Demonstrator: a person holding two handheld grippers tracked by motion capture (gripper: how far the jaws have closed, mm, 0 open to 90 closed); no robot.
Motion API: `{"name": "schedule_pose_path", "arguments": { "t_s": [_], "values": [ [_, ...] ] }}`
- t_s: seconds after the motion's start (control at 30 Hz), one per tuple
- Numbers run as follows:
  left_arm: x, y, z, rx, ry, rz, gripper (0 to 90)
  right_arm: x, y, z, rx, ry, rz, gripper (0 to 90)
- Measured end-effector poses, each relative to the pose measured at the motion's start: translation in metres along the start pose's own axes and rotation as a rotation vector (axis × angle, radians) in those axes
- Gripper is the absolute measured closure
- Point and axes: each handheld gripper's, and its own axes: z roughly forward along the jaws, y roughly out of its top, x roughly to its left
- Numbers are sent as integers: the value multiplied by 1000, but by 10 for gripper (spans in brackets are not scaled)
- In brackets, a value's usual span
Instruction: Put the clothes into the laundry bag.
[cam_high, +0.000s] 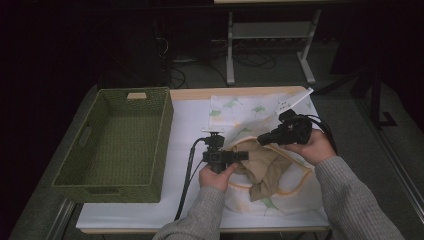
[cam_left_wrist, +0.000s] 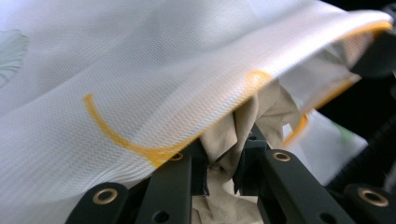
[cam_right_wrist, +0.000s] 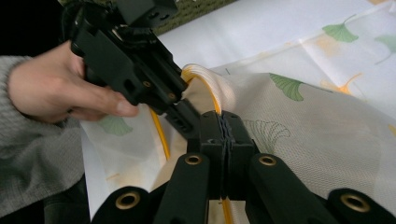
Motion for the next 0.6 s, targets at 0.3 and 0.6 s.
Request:
{"name": "schedule_pose_path", "arguments": {
  "t_s": [0.3,0.6],
  "values": [
    [3,-8,1,63,-1,-10,619,-4,-5,5,17,5,16,879],
    [-2,-20,4,133,17,34,413,-8,-7,11,36,4,28,879]
  ]
}}
